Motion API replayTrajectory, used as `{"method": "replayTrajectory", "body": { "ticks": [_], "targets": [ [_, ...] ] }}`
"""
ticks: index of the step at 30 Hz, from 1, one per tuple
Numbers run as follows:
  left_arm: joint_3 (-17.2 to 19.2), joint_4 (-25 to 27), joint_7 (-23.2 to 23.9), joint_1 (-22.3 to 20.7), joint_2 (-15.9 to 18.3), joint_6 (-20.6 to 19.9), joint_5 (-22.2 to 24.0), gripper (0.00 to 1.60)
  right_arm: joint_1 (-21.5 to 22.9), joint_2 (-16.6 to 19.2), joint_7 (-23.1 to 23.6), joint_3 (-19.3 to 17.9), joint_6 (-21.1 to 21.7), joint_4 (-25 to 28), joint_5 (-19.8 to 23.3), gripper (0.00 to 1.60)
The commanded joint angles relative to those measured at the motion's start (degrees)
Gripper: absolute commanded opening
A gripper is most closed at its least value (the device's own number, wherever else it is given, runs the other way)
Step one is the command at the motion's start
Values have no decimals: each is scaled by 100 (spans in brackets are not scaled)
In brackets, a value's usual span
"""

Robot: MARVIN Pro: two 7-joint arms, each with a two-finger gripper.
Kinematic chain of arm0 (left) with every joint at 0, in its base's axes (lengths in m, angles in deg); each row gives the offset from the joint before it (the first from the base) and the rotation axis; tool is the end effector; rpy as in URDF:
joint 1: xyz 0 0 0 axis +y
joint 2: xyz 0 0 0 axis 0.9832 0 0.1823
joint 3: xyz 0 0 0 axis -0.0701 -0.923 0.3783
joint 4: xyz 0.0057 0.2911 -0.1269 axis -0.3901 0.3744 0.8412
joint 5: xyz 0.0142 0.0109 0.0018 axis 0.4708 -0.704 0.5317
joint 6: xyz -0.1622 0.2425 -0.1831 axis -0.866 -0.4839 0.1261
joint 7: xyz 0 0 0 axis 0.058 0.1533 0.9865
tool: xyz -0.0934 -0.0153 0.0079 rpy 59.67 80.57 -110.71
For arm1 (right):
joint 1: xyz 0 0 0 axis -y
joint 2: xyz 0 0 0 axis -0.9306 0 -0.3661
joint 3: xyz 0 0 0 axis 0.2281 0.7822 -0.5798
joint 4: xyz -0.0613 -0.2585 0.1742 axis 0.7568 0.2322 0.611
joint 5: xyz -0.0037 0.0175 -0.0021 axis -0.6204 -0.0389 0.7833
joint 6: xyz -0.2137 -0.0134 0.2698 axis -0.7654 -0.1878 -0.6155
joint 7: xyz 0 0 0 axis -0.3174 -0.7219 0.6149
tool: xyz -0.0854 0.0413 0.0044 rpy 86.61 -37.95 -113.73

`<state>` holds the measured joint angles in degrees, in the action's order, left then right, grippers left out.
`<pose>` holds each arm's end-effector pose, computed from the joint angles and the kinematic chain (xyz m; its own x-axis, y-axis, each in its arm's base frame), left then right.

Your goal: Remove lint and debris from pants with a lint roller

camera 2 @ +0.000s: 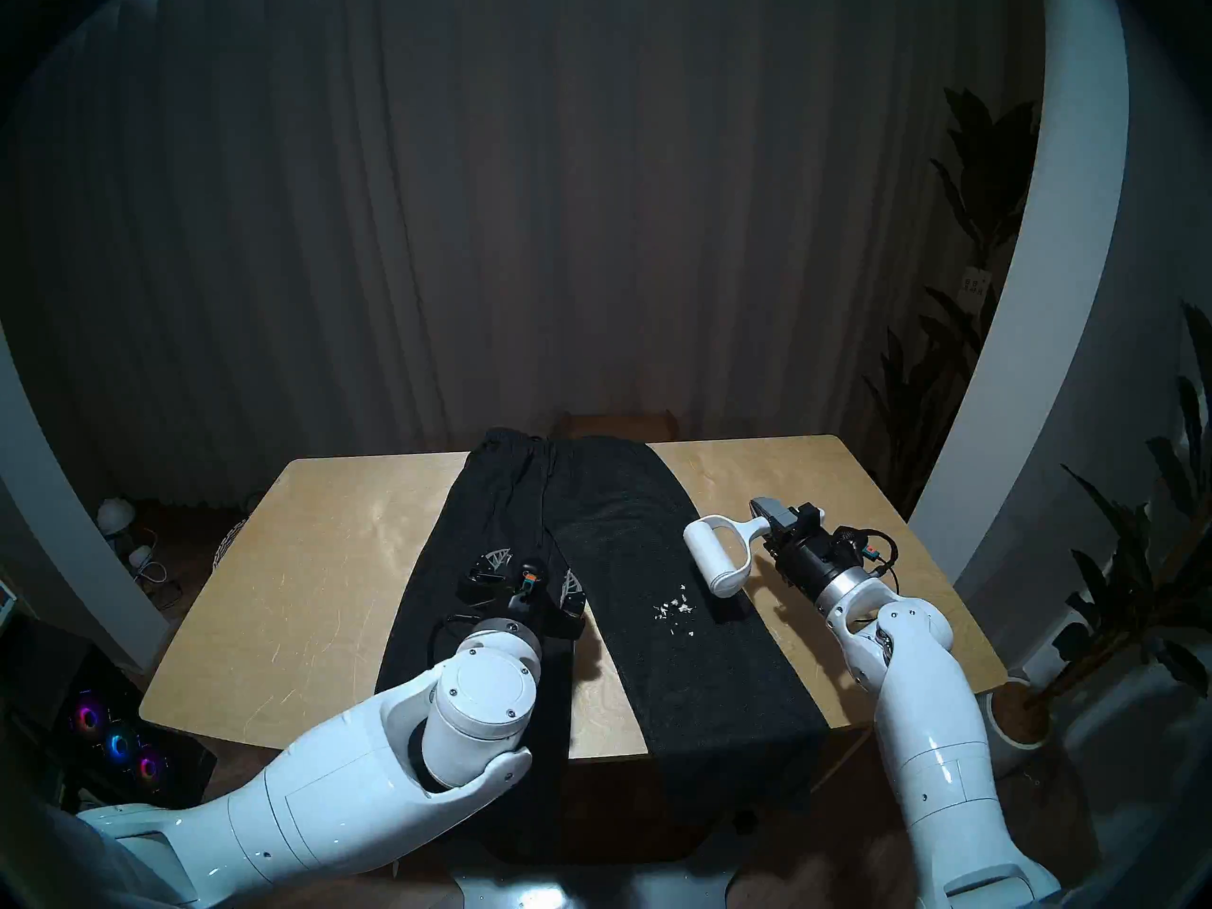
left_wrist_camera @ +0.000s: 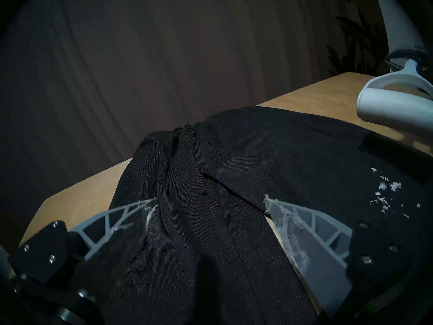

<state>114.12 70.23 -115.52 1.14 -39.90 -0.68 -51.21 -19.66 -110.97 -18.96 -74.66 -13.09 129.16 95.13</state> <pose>0.3586 -0.1444 -0.3373 0.2781 -0.3832 0.8808 -0.1850 -0.9212 -0.3424 0.4469 -0.1218 -0.3616 0.4041 -0.9032 0.1445 0.0872 -0.1192 -0.9890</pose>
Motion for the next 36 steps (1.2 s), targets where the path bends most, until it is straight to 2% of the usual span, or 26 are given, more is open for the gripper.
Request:
{"method": "replayTrajectory", "body": {
  "ticks": [1, 4, 8, 11, 16, 20, 25, 31, 32, 36],
  "targets": [
    [-28, 167, -67, -269, -205, 272, -250, 160, 227, -60, 285, 101, 4, 61, -33, 0],
    [-100, 112, -108, -234, -237, 515, -342, 160, 235, -65, 368, 134, -15, 19, -87, 0],
    [120, 132, 75, -72, -275, 879, 24, 160, 219, -141, 393, 121, -5, 8, -29, 0],
    [171, 136, 147, 65, -266, 1187, 244, 160, 192, -231, 285, 50, 9, 165, 101, 0],
    [102, -38, 275, 168, -294, 1388, 419, 160, 60, -333, 22, -40, 110, 429, 349, 0],
    [345, -21, 319, 518, -266, 1949, 756, 160, -85, -486, -299, -104, 6, 625, 479, 0],
    [294, -324, 431, 501, -285, 2401, 693, 160, -331, -496, -488, -191, 73, 974, 598, 0],
    [127, -731, 362, 314, -519, 2471, 412, 160, -529, -545, -608, -237, 11, 1177, 599, 0],
    [130, -862, 347, 306, -589, 2597, 384, 160, -571, -561, -617, -246, -7, 1229, 595, 0],
    [70, -1254, 337, 132, -735, 2690, 233, 160, -723, -613, -675, -267, -51, 1377, 599, 0]
  ]
}}
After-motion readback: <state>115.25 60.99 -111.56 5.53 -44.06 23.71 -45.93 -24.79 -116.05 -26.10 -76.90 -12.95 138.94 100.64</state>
